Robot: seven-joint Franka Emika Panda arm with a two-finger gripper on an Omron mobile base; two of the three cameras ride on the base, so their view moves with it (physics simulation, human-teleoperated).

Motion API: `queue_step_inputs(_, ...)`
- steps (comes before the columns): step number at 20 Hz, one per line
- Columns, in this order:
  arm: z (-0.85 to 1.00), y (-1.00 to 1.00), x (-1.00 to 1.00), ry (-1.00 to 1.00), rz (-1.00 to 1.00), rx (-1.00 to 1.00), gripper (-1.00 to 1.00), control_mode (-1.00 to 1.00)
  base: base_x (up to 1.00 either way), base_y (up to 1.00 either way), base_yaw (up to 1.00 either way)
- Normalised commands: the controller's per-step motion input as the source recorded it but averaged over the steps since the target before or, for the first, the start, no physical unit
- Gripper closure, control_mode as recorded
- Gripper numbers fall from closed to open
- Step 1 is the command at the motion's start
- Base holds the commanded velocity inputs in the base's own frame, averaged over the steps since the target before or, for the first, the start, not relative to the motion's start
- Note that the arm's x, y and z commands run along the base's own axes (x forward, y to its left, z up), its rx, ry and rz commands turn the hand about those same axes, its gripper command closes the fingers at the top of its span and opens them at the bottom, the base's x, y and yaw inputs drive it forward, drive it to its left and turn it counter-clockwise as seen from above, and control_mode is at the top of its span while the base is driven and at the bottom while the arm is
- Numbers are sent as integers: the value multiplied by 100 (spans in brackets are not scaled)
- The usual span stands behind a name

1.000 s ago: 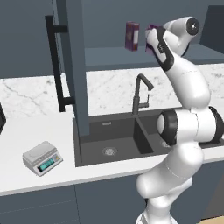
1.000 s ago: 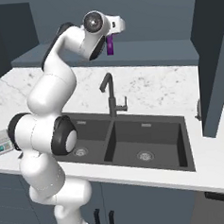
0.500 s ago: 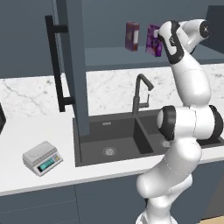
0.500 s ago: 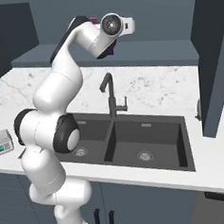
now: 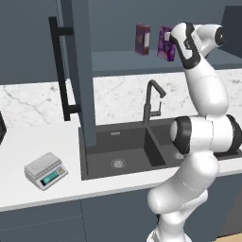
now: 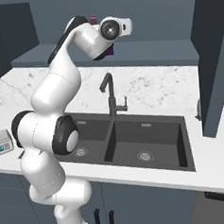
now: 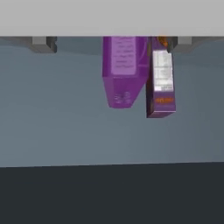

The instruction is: Pick the cereal and place it on the digital scale for weighing, and close the cabinet.

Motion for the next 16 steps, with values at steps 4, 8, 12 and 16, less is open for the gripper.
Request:
queue_step_inputs(4, 0, 0, -1, -3, 0, 0, -100, -100, 0, 0, 0)
queue_step_inputs(8, -6, 11, 1, 0, 0, 0, -100, -100, 0, 0, 0)
queue_step_inputs(12, -8, 16, 9, 0, 0, 0, -100, -100, 0, 0, 0)
queue_step_inputs(16, 0, -2, 26, 0, 0, 0, -100, -100, 0, 0, 0)
